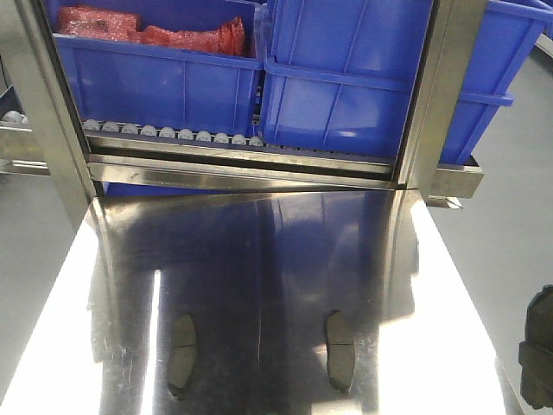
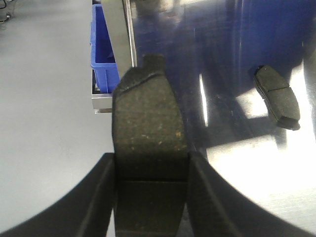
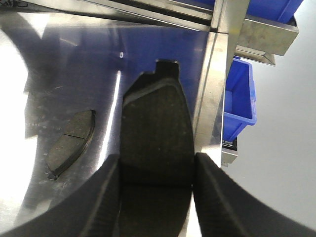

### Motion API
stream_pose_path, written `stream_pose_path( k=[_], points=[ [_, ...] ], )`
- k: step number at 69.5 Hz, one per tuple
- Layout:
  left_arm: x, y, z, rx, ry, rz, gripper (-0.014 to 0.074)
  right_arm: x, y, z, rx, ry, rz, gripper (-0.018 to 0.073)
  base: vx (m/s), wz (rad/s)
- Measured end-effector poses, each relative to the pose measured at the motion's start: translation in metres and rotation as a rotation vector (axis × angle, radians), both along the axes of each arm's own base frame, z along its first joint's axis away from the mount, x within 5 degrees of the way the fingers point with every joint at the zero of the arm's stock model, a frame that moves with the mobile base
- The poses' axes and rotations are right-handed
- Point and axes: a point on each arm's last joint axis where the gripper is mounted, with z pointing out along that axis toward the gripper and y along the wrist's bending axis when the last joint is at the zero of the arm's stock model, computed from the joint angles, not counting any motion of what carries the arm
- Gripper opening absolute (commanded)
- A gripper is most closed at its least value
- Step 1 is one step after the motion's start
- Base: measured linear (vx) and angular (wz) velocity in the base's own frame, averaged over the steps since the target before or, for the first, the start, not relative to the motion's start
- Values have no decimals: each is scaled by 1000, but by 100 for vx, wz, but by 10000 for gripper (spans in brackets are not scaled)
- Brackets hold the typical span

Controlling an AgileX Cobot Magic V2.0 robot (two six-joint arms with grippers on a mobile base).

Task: Move and align brake pads A on conveyor

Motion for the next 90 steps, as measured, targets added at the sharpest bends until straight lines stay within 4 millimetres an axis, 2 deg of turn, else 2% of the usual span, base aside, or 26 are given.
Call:
stream_pose_path(
  k=[46, 90],
  points=[
    [0, 0, 0, 0, 0, 0, -6, 0, 0, 0, 0, 0, 0, -7, -2, 9],
    [0, 0, 0, 0, 0, 0, -6, 0, 0, 0, 0, 0, 0, -7, -13, 48]
  ],
)
